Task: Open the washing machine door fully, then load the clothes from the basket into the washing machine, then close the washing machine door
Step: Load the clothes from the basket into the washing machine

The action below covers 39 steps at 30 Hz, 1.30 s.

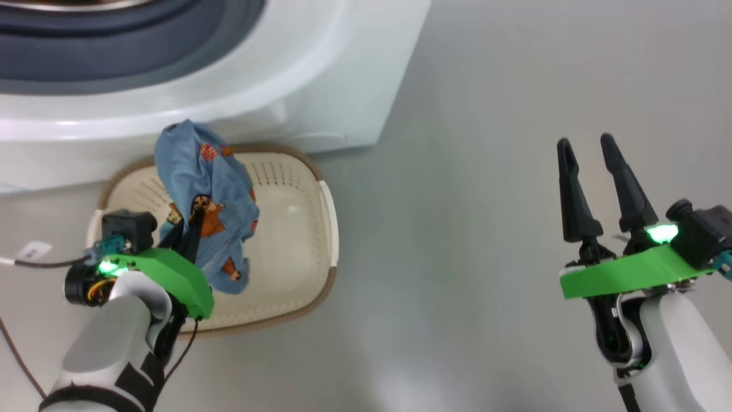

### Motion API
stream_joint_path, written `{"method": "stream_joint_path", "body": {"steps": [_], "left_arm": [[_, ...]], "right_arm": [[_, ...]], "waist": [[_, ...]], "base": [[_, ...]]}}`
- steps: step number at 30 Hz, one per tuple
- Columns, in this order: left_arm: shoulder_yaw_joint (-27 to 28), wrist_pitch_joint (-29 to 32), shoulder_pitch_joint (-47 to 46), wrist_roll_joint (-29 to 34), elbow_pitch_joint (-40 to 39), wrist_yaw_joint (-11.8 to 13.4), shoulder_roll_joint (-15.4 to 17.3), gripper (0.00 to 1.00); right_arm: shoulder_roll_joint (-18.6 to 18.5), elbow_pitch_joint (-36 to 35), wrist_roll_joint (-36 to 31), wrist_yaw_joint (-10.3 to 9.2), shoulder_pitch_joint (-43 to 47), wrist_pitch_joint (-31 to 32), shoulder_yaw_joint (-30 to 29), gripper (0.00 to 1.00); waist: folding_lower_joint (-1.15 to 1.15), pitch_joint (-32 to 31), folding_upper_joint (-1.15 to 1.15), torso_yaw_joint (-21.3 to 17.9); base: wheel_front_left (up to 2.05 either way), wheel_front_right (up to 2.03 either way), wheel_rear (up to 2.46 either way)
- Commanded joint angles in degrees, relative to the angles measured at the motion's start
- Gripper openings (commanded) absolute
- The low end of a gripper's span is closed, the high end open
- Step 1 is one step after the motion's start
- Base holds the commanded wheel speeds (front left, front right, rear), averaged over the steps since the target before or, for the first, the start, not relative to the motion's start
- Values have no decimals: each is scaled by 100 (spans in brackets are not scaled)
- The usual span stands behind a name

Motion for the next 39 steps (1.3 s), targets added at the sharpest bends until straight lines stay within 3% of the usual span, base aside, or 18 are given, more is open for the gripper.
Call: {"method": "stream_joint_path", "body": {"steps": [1,22,39], "left_arm": [[280,-76,212,-1,-258,6,247,0],[2021,-78,2344,1092,-2650,399,151,0],[3056,-79,3959,1888,-4434,415,-275,0]], "right_arm": [[-83,-83,-46,32,223,-45,82,100],[-337,86,-18,32,1224,-45,-11,100],[-406,71,4,32,1667,-45,-100,100]], "waist": [[0,-563,0,320],[0,-2029,0,599],[0,-2405,0,772]], "base": [[0,0,0],[0,0,0],[0,0,0]]}}
